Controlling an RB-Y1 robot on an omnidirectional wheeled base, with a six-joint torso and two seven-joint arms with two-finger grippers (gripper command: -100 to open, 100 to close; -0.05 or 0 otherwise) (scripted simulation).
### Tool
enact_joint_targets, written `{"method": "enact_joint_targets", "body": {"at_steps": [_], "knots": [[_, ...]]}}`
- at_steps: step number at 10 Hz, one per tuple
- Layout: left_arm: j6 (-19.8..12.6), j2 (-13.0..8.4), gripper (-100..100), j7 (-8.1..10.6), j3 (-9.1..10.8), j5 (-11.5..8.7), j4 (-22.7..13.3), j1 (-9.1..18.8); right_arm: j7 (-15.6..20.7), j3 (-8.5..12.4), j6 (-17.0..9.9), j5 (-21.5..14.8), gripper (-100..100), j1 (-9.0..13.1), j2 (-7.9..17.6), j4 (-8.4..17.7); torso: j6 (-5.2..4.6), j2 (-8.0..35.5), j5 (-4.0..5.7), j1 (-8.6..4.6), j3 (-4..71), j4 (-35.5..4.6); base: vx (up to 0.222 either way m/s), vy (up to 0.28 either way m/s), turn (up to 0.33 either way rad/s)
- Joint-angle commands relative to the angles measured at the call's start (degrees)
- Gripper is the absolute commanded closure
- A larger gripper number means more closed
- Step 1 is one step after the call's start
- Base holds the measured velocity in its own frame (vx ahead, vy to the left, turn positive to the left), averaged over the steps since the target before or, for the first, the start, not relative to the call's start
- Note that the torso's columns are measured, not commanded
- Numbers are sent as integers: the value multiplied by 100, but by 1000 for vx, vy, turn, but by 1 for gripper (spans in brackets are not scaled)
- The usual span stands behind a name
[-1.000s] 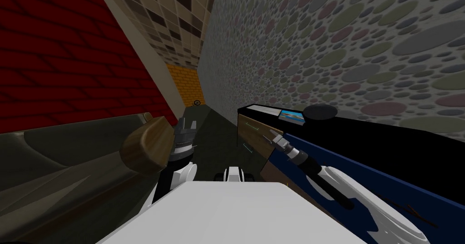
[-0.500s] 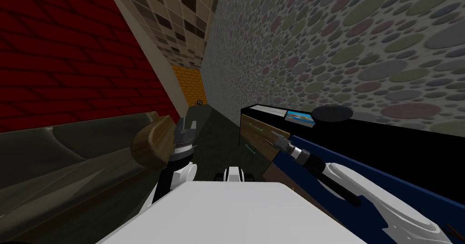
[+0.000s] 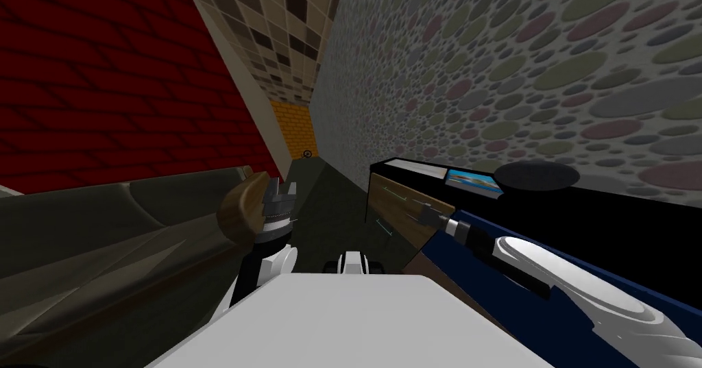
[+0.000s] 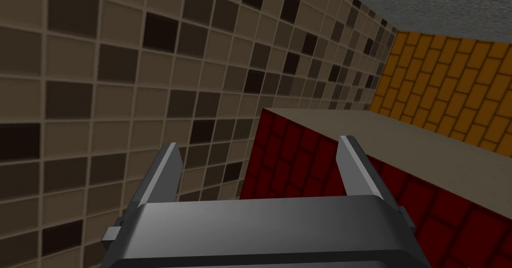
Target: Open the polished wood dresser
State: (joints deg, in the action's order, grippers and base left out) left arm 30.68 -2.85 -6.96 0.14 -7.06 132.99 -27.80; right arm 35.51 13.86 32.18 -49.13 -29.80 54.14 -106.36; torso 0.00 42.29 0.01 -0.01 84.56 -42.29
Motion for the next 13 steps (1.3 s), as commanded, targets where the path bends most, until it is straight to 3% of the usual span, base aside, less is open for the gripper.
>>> {"method": "enact_joint_targets", "body": {"at_steps": [1,9,11,12,13], "knots": [[0,0,0,0,0,0,0,0,402,65,83,-298,-100,-20,343,297,0,-1,0,-1,0,0,17,45,123],[0,0,0,0,0,0,0,0,1239,133,152,-1077,-100,63,1288,1009,-1,0,-1,1,0,0,16,34,93],[0,0,0,0,1,0,0,-1,1191,116,134,-1038,-100,61,1225,964,-2,3,1,-5,-2,-1,4,6,6],[0,0,0,0,1,0,0,0,1189,116,134,-1036,100,61,1224,963,-1,4,2,-5,-3,-1,0,0,0],[0,-1,0,0,1,0,0,0,1171,132,141,-1036,100,43,1246,922,0,3,1,-2,-2,-1,-38,92,-30]]}}
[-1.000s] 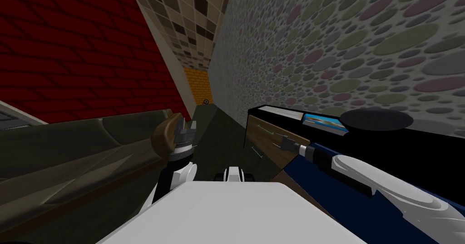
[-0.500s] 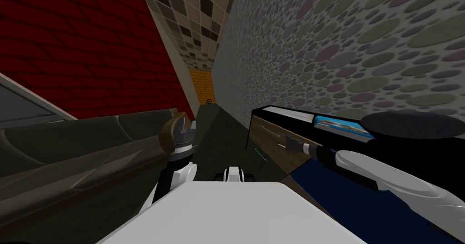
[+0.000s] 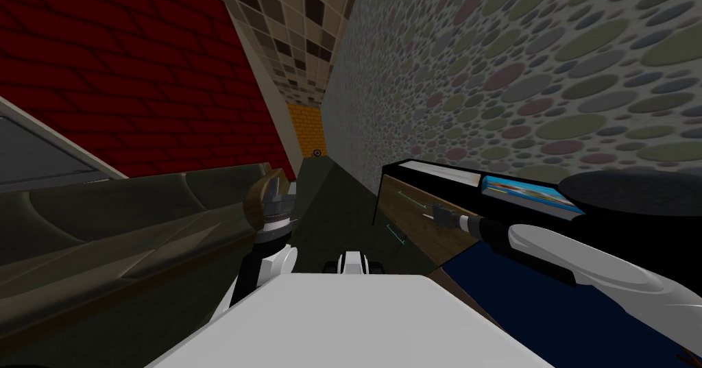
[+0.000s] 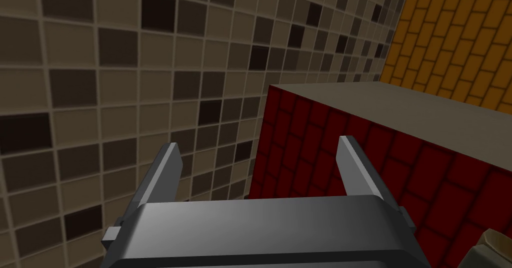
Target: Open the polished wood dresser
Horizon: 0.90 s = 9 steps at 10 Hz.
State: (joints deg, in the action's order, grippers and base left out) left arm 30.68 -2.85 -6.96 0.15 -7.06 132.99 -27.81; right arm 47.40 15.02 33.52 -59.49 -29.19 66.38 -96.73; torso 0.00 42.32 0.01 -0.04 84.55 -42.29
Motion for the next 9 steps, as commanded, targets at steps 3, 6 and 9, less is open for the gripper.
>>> {"method": "enact_joint_targets", "body": {"at_steps": [3,6,9], "knots": [[0,2,0,0,-2,0,0,1,-47,41,18,2,100,-48,58,-110,-6,6,2,13,-3,10,-84,162,-33],[0,1,0,0,-1,0,0,0,-63,41,8,1,100,-71,56,-163,-3,-7,-9,-23,10,-2,-50,120,-27],[0,2,0,0,-2,0,0,1,-67,45,12,-12,100,-105,70,-232,0,-1,0,15,1,10,-73,165,-34]]}}
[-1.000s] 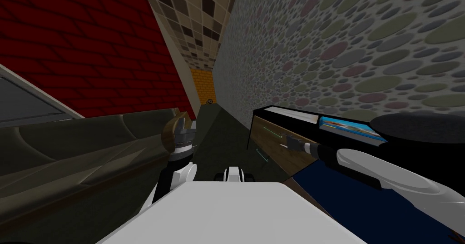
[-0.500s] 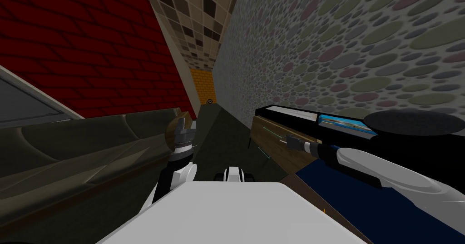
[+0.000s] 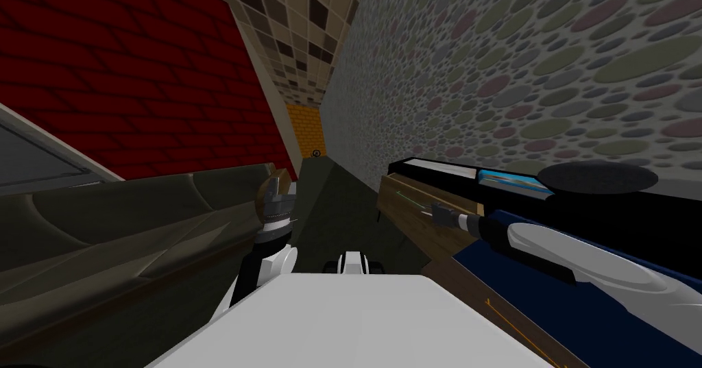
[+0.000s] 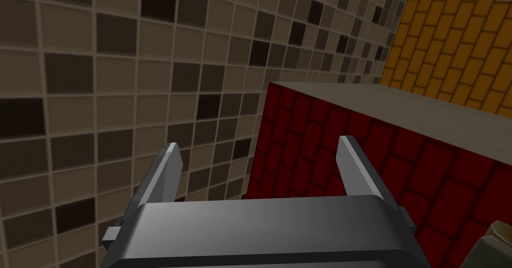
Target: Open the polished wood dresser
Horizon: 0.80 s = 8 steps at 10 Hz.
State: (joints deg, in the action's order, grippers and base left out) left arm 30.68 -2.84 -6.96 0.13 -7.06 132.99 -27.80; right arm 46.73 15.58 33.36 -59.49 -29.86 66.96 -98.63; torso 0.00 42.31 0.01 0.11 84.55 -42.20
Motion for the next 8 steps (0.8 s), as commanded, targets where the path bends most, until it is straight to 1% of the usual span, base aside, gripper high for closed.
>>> {"method": "enact_joint_targets", "body": {"at_steps": [1,2,3,4,7,8], "knots": [[0,0,0,0,0,0,0,0,-1,-9,29,-17,100,-51,18,-70,2,-5,-2,-13,5,-2,-91,161,-30],[0,0,0,0,0,0,0,0,-11,0,-2,-12,100,-41,8,-62,1,-1,-1,-14,4,-3,-47,85,-8],[0,-1,0,0,1,0,0,-1,-186,138,94,65,-100,-46,221,-99,-1,-9,-6,-37,10,-9,-6,38,-91],[0,-2,0,0,2,0,0,-1,-244,188,126,90,-100,-45,295,-111,-3,-16,-3,-38,14,-9,4,27,-80],[0,-2,0,0,2,0,0,-1,-531,438,284,216,-100,-43,665,-170,1,-3,-2,-11,2,-9,7,18,-66],[0,-2,0,0,2,0,0,-1,-471,425,232,189,-100,-98,583,-197,0,0,-2,-8,0,-10,3,10,-15]]}}
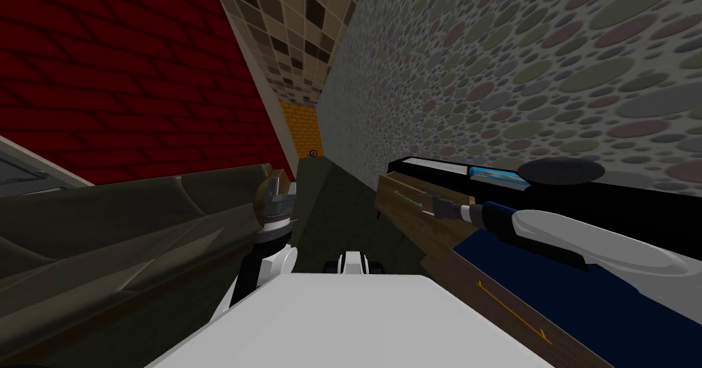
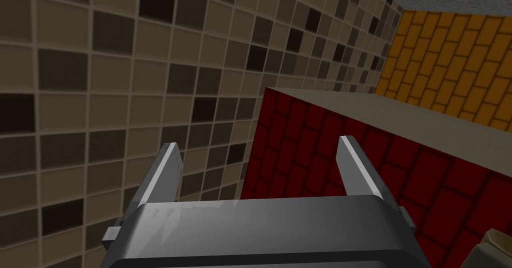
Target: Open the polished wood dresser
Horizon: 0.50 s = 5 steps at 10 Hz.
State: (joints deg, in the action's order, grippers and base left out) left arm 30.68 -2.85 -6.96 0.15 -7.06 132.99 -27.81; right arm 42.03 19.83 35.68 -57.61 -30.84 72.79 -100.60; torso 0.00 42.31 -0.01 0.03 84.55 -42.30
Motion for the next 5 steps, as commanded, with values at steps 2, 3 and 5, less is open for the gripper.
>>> {"method": "enact_joint_targets", "body": {"at_steps": [2,3,5], "knots": [[0,0,0,0,0,0,0,0,-16,15,19,7,0,-1,11,0,0,0,3,-8,0,1,0,0,0],[0,0,0,0,0,0,0,0,-17,15,20,7,0,-1,12,0,0,-2,3,-7,1,1,0,0,0],[0,0,0,0,0,0,0,0,-16,15,20,7,0,-1,12,0,0,-3,2,-4,2,1,0,0,0]]}}
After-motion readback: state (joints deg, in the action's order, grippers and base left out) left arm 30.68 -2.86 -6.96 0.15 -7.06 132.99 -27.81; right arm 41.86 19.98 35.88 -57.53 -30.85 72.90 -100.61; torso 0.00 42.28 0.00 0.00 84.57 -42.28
